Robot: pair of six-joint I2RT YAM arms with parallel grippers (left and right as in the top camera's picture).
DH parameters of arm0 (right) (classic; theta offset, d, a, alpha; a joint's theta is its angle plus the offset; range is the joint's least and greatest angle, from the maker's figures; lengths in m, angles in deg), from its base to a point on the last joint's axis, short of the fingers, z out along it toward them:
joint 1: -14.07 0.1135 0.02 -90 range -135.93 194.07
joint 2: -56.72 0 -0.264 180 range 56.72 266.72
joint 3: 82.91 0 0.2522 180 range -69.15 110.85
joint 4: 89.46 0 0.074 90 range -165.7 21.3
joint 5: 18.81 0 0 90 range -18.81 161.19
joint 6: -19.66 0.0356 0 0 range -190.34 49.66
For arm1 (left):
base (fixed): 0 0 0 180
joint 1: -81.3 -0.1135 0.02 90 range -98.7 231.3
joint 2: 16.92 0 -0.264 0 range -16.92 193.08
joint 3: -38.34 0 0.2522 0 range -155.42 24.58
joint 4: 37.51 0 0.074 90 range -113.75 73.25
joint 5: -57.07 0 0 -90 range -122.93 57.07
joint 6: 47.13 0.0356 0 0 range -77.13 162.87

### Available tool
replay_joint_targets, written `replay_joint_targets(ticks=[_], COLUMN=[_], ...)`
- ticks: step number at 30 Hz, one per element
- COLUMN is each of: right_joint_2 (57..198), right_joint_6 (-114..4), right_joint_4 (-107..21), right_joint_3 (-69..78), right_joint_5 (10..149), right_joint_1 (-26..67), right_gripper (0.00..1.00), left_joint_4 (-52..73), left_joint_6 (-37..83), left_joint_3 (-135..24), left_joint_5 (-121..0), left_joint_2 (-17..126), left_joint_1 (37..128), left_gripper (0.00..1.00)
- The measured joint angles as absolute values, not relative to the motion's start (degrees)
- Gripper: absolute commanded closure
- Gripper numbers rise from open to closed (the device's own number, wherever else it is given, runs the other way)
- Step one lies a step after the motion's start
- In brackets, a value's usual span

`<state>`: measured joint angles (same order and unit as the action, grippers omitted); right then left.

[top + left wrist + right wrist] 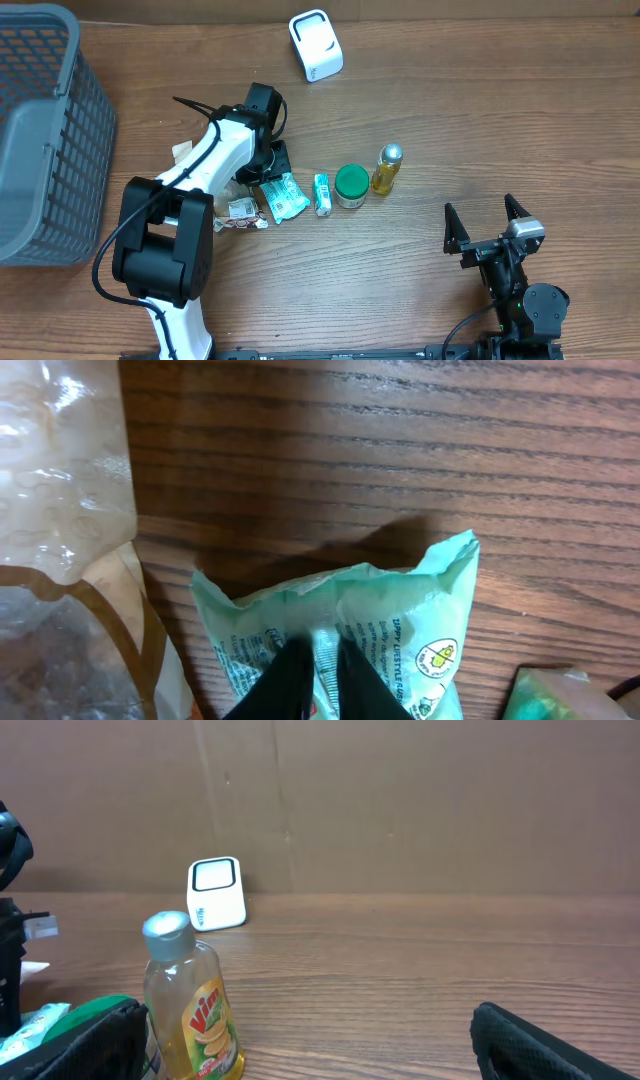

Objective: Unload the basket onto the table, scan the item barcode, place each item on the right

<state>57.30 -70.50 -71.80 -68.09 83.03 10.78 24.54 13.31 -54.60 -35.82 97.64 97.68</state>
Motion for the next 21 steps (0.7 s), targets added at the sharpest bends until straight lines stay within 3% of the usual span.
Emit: replay_joint_targets(ticks=[12, 21], right_joint_2=[57.3, 57.3], right_joint_6=[-70.5, -70.5], right_joint_4=[-71.8, -71.78], right_joint_3=[-68.09, -68.09], right_joint_5=[83.01, 83.03], right_joint_1=[10.78, 10.78], right_gripper=[0.0, 0.0], left_joint_4=[35.87, 39.06], left_joint_6=[14.51, 16.2], left_joint_3=[-64.65, -63.54], left_joint_5=[-36.19, -39.71], left_joint_2=[97.0, 96.44], left_joint_1=[97.88, 103.54], left_gripper=[0.83, 0.88])
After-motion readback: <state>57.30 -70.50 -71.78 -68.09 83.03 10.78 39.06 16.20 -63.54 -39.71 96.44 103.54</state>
